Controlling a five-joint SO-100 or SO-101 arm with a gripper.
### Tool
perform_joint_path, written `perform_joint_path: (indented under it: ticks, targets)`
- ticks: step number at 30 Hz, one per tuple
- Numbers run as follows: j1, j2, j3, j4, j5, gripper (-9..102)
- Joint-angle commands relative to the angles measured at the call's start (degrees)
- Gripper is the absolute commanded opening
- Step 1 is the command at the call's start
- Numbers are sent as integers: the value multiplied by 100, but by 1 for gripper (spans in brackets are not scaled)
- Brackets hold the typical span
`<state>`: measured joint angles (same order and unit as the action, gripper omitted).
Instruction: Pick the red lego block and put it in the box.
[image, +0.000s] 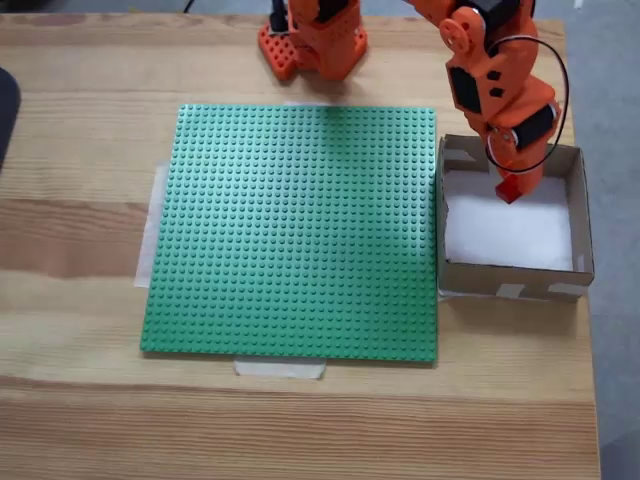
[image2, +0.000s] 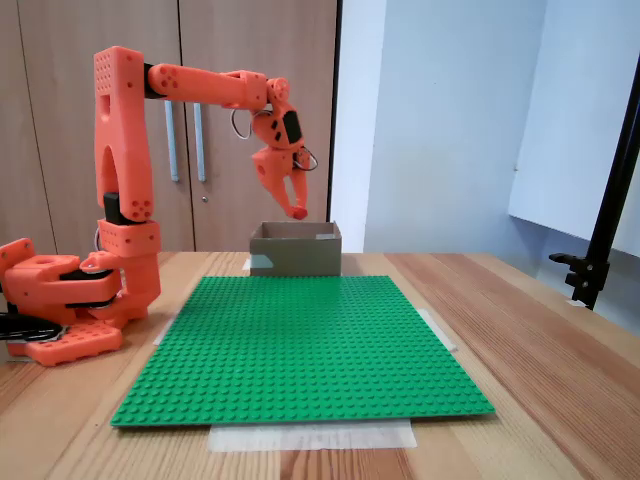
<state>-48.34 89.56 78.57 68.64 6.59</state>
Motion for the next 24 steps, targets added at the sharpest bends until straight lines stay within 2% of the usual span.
perform_joint_path:
  ticks: [1,24]
  targets:
    - [44,141,-26,-18,-35,4]
    - [70,141,-26,-88,-9,13]
